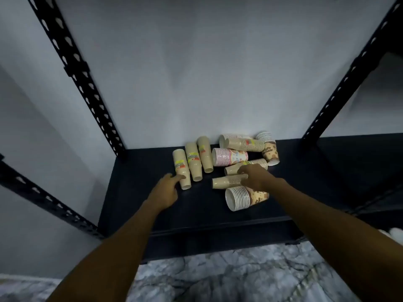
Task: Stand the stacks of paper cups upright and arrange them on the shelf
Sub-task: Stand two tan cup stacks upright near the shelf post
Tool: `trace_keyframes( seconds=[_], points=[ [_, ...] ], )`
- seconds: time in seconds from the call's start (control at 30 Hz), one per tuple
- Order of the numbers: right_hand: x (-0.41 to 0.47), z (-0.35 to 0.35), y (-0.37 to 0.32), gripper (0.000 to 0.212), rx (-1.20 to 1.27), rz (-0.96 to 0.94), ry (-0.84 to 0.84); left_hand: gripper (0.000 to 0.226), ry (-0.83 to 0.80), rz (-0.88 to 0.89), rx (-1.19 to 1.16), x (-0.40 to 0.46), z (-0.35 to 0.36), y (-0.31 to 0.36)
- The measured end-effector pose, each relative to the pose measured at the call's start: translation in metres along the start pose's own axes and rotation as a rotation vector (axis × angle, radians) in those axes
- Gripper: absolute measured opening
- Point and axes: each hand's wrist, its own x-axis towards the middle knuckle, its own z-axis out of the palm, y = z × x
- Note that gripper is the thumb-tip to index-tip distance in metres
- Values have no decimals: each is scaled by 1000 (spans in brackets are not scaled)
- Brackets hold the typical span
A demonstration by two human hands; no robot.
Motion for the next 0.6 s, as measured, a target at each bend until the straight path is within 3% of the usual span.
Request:
trace_keyframes(
  seconds=[0.17,0.43,0.6],
  points=[
    [31,13,25,35,-151,-129,0,96,72,28,256,37,22,-12],
    [50,25,53,49,-376,-340,79,87,289,200,547,79,53,-24],
    [47,38,54,45,-416,-432,209,65,486,267,612,68,68,-35]
  ],
)
